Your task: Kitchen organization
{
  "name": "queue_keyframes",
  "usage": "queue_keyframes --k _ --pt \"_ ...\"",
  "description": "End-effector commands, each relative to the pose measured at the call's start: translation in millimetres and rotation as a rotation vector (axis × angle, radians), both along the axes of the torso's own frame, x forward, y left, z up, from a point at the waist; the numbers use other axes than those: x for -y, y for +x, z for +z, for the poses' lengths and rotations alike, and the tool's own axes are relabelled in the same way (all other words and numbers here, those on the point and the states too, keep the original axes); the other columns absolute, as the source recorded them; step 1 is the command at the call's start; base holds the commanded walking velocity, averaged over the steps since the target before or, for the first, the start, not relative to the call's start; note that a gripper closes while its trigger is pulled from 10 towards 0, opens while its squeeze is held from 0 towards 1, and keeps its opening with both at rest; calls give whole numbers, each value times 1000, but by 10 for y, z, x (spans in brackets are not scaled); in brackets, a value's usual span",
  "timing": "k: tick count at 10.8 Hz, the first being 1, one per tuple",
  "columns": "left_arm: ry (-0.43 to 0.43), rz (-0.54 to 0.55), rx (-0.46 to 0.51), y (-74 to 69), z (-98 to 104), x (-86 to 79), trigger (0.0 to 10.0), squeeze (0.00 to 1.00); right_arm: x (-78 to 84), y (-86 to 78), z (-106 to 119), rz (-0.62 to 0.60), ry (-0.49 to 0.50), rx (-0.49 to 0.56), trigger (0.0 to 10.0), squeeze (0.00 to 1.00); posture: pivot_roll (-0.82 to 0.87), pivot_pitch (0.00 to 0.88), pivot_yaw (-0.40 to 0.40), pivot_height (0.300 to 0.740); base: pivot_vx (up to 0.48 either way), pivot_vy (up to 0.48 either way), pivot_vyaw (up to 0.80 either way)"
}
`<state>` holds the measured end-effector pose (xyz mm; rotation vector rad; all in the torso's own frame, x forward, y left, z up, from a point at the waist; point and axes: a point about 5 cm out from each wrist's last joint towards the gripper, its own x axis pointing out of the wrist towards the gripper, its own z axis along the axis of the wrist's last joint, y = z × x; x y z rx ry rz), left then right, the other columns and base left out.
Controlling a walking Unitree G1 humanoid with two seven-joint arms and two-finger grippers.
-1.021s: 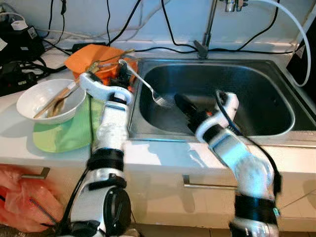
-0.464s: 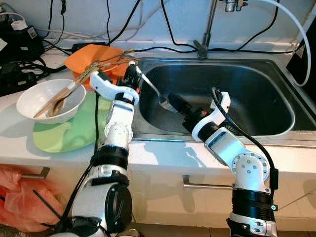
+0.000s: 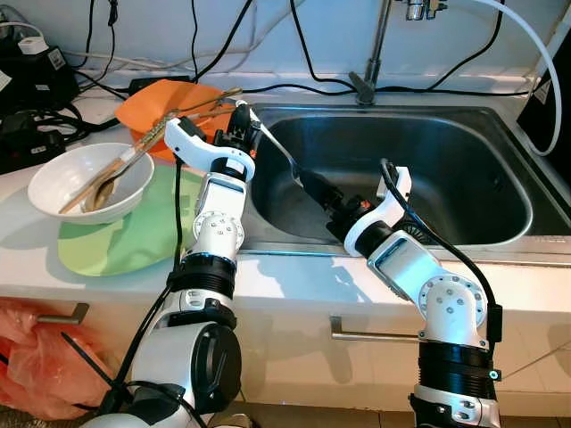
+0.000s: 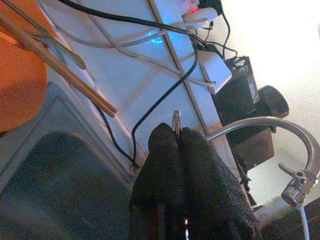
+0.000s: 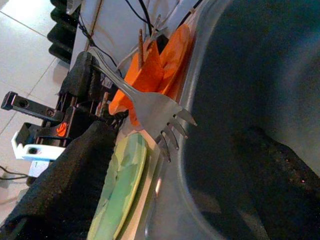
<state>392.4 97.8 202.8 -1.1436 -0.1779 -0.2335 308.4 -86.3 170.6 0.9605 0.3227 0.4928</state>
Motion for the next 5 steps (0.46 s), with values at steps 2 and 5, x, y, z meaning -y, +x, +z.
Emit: queue_keyframes --k 2,5 --pt "-52 -85 14 -27 92 372 0 0 0 17 24 -13 14 -2 0 0 34 28 59 740 0 0 0" --pt "-59 -93 0 -50 37 405 0 0 18 32 10 -34 18 -9 0 0 37 27 57 740 0 0 0"
